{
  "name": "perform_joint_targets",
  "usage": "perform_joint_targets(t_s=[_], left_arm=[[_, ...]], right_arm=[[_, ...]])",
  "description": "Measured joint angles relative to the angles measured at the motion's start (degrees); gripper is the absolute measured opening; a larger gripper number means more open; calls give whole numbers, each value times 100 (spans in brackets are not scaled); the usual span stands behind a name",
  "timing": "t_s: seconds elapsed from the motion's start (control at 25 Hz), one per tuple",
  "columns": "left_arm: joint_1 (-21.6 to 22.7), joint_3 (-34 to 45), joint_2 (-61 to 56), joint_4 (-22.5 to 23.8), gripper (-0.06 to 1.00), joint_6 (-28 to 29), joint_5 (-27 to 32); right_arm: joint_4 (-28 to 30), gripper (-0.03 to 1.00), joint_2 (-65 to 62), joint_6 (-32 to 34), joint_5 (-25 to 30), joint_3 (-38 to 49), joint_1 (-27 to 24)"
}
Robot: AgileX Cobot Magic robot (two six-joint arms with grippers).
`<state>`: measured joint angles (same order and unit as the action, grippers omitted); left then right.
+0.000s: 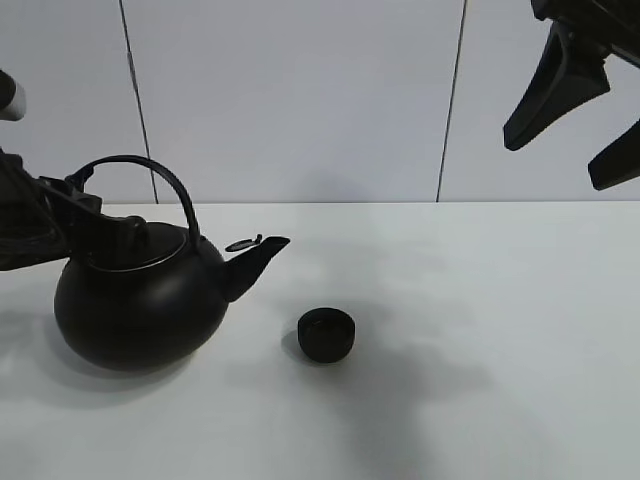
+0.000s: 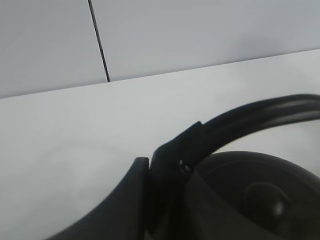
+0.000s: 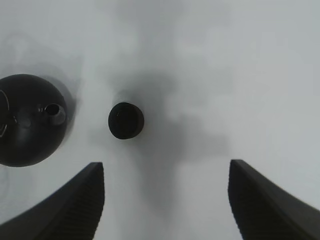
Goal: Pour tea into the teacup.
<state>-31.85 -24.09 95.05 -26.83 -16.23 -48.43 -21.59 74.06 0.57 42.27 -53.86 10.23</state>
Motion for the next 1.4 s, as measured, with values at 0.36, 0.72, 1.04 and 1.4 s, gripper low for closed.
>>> perform_joint_targets(t_s=[0.36,0.72,1.04,1.4], left_arm=[[0,64,326,118,11,120,-199],[64,70,356,134,11,190,-225],[64,70,491,172,11,219,-337],[64,126,521,313,11,346,-435]], right_arm=[[12,48,0,0,12,0,0],[0,48,0,0,-22,0,0],[-7,48,0,0,-22,0,0],[-13,48,0,0,-22,0,0]])
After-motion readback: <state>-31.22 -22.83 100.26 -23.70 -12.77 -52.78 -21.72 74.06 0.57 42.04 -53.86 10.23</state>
